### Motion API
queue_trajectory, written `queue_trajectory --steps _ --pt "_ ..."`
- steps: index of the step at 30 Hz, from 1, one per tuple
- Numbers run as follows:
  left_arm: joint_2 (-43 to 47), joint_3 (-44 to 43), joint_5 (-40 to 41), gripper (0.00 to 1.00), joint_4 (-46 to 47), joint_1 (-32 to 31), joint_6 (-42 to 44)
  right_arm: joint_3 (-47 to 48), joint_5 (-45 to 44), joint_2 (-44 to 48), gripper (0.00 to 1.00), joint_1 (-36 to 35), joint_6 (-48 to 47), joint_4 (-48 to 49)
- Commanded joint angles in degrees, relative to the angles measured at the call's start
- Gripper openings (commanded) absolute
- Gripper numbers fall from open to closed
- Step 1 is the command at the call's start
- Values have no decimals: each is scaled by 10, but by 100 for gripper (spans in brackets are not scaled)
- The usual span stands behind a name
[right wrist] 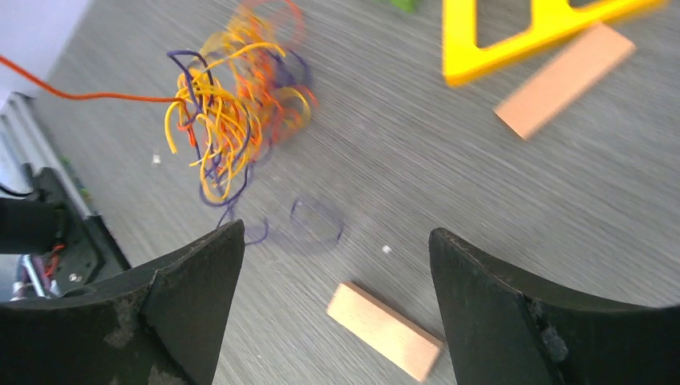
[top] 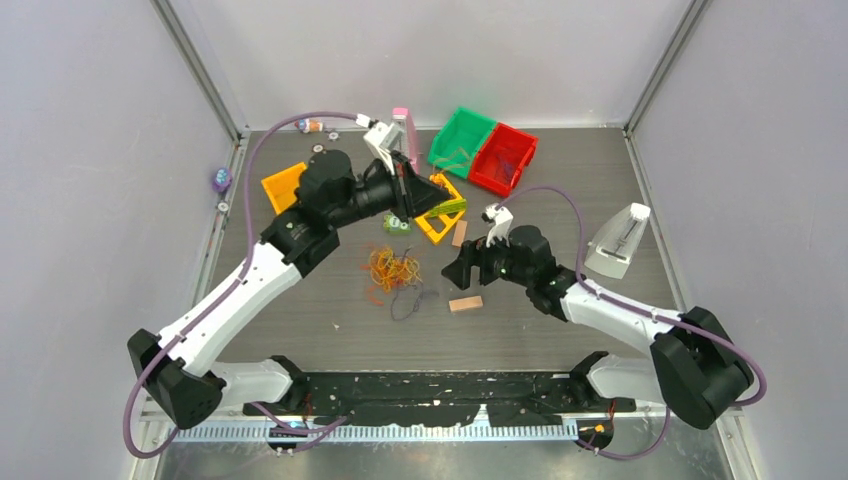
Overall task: Untangle the cables
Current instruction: Untie the cable.
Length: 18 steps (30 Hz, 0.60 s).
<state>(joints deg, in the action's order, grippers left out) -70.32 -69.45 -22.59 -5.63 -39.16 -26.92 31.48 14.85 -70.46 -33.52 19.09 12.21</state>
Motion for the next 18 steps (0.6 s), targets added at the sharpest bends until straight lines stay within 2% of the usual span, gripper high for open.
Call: queue_trajectory --steps 1,6,12,17,18 --pt "-3 -82 -53 0 -9 -2 -79 -24 22 45 90 -24 9 175" --pt "-29 -132 -81 0 -1 -2 -118 -35 40 80 89 -39 -17 225" --pt "-42 -133 -80 0 13 -4 -135 -27 58 96 84 -45 -38 241" --pt "-45 -124 -76 0 29 -3 -147 1 45 70 64 -46 -53 215" --pt "-45 -125 -73 0 26 -2 -145 5 45 66 63 -46 -53 214"
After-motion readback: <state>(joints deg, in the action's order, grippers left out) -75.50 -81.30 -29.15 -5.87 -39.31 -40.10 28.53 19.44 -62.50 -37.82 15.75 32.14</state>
